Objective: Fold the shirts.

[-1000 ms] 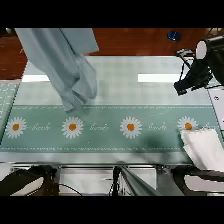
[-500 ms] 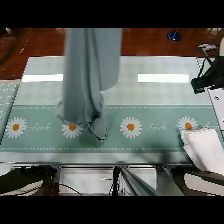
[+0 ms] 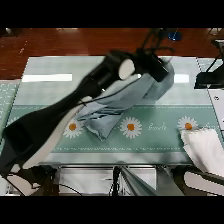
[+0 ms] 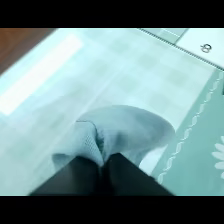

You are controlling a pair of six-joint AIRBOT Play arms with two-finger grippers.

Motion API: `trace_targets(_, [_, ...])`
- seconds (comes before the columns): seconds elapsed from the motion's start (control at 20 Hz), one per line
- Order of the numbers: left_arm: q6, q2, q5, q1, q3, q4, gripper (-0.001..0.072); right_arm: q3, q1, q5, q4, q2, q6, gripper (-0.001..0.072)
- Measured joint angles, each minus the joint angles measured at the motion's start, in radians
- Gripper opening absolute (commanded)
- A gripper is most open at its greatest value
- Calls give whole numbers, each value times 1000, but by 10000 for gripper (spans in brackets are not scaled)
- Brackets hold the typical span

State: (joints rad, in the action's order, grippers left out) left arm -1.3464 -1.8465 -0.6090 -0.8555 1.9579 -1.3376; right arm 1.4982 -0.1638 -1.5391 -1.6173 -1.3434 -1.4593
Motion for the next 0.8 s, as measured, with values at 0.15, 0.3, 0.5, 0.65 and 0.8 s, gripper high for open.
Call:
trace_targets(0.15, [0, -34, 24, -6, 23, -5, 619, 0, -6, 34, 36, 0, 0, 606])
trace_targets(0.3, [0, 16, -65, 63, 70, -61, 618, 0, -8, 52, 62, 0, 0, 606])
trace_targets(0.5, [-40, 174, -357, 254, 90, -183, 613, 0, -9, 63, 101, 0, 0, 606])
trace_targets(0.65, [-93, 290, -689, 469, 12, -237, 613, 0, -9, 66, 121, 0, 0, 606])
trace_targets(0.8, [-108, 412, -871, 684, -235, -148, 613, 0, -9, 67, 127, 0, 1, 606])
